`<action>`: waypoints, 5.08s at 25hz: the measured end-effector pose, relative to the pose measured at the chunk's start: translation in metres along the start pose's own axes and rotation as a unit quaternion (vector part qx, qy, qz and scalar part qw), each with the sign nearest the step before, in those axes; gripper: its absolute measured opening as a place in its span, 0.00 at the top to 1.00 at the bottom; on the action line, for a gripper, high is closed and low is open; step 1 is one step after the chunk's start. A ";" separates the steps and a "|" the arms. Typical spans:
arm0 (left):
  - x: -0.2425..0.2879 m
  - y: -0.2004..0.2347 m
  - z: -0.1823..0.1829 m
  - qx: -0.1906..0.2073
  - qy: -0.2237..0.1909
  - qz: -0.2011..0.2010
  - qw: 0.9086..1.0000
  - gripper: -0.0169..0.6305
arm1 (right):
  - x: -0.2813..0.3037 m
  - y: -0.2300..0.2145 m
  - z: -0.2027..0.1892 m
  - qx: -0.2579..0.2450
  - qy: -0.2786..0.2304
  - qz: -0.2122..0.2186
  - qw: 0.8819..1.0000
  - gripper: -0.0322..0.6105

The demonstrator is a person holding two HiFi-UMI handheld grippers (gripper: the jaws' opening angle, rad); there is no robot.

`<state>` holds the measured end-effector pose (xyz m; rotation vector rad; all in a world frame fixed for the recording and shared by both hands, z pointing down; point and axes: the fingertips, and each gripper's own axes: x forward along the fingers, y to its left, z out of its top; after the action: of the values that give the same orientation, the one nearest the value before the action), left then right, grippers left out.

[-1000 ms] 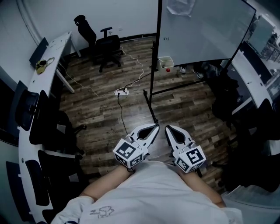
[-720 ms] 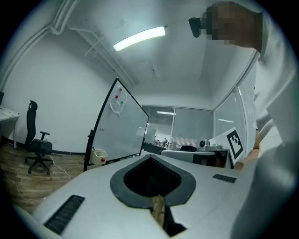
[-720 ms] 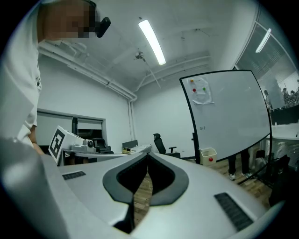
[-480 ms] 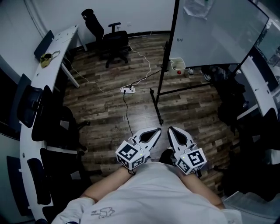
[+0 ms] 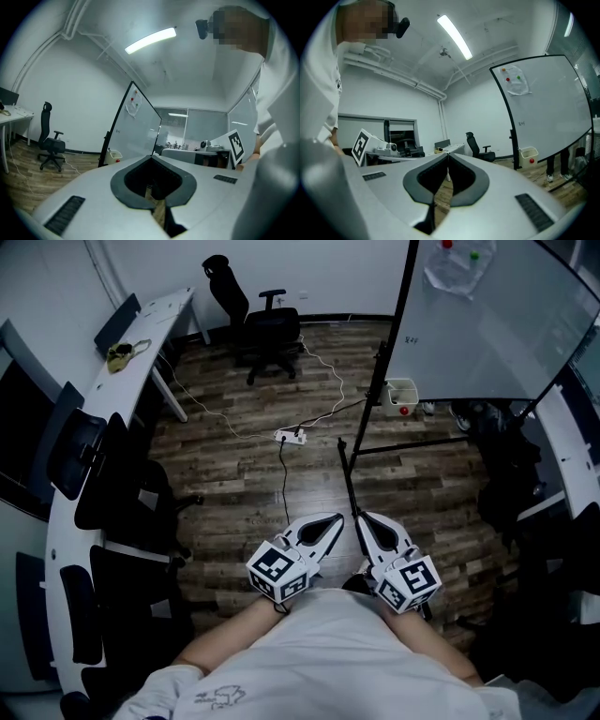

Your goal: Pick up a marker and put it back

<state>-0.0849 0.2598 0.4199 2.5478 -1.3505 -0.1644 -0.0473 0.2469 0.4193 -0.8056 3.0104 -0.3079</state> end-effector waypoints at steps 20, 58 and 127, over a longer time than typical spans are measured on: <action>0.175 0.059 0.023 -0.001 -0.019 0.062 0.998 0.97 | 0.046 -0.184 0.053 -0.021 -0.001 0.035 0.999 0.93; 0.360 0.171 0.054 0.008 0.003 -0.025 1.000 0.96 | 0.136 -0.358 0.047 -0.008 0.050 -0.047 0.998 0.93; 0.429 0.349 -0.009 -0.058 0.099 0.044 0.992 0.97 | 0.310 -0.464 -0.060 -0.071 0.231 -0.044 0.969 0.75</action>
<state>-0.1198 -0.2808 0.5323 2.3338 -1.3333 0.0253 -0.0906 -0.2893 0.5799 -1.0053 3.4690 -0.3245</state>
